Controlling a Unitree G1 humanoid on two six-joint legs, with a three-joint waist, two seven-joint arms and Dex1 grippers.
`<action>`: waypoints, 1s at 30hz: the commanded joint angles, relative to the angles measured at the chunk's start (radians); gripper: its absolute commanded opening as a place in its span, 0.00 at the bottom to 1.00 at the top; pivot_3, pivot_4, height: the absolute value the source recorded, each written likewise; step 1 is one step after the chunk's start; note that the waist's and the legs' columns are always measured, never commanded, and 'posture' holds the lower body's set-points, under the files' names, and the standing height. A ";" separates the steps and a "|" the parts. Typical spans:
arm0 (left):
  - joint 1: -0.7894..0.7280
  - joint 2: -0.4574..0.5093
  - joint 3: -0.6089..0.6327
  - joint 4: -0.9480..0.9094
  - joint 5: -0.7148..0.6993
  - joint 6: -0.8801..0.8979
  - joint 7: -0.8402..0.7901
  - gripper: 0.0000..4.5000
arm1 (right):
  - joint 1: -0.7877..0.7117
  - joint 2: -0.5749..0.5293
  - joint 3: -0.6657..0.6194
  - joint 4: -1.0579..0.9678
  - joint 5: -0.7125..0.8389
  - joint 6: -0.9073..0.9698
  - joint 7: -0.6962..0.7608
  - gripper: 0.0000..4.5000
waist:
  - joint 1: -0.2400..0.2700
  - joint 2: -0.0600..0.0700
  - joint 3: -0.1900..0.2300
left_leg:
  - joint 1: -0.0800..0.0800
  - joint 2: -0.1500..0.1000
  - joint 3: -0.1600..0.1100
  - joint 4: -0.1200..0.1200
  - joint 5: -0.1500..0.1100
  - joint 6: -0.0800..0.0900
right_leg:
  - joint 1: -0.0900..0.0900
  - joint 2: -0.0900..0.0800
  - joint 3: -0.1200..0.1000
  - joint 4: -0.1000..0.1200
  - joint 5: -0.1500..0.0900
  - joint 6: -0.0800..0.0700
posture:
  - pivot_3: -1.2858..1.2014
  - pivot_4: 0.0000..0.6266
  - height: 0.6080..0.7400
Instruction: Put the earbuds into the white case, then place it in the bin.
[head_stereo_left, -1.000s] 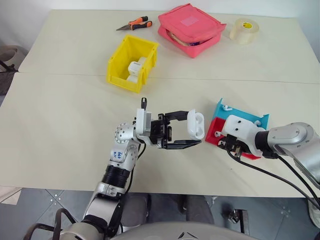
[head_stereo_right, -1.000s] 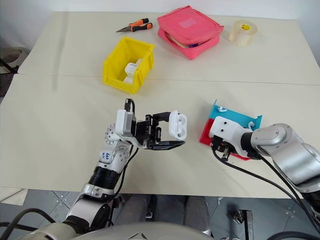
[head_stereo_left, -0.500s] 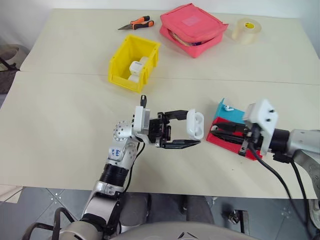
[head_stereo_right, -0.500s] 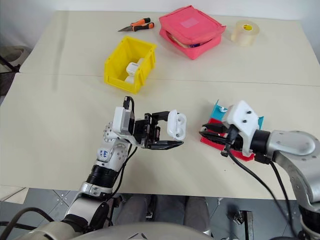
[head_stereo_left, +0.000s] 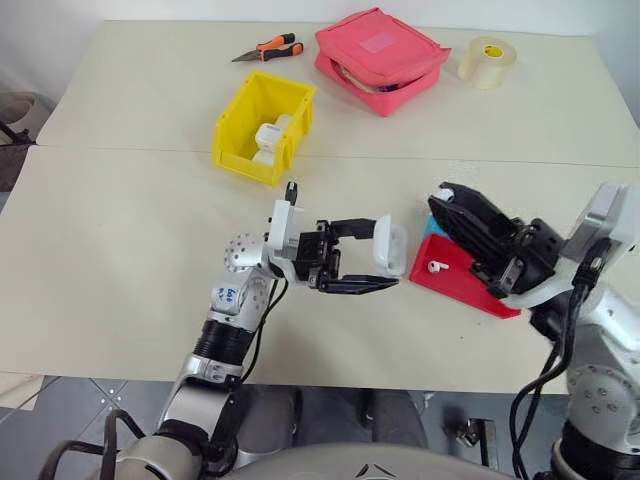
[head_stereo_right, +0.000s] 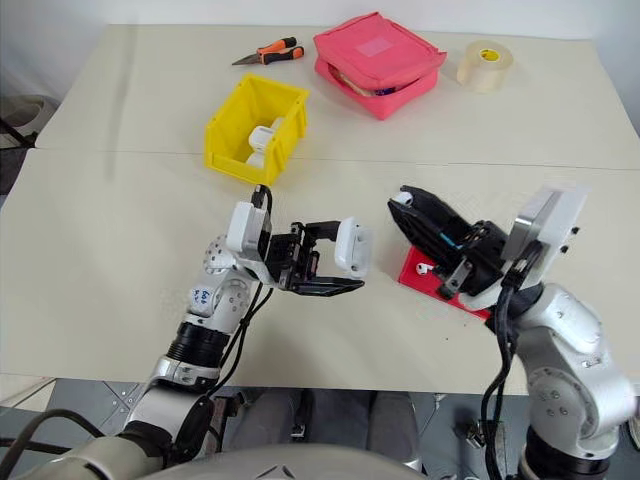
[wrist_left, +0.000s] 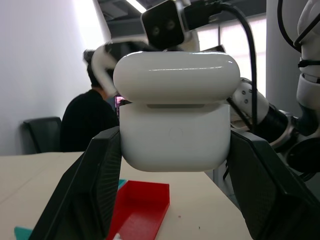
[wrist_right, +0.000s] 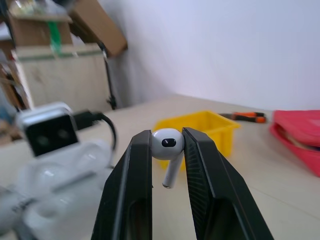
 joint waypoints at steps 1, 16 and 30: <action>0.001 0.004 0.011 -0.052 -0.028 0.006 0.007 0.62 | -0.007 0.014 0.033 -0.026 0.024 -0.054 -0.019 0.15 | 0.001 0.000 0.000 | 0.000 0.000 0.000 0.000 0.000 0.000 | 0.000 0.000 0.000 0.000 0.000 0.000 | 0.52 0.24 1.00; 0.006 0.008 0.008 -0.078 -0.026 0.023 0.019 0.62 | 0.047 0.044 0.149 0.067 -0.035 -0.184 -0.006 0.15 | 0.000 0.000 0.000 | 0.000 0.000 0.000 0.000 0.000 0.000 | 0.000 0.000 0.000 0.000 0.000 0.000 | 0.52 0.24 1.00; 0.000 0.009 0.012 -0.059 -0.020 0.013 0.014 0.62 | -0.018 0.015 0.149 0.043 0.055 -0.177 -0.027 0.15 | 0.001 0.000 0.000 | 0.000 0.000 0.000 0.000 0.000 0.000 | 0.000 0.000 0.000 0.000 0.000 0.000 | 0.52 0.24 1.00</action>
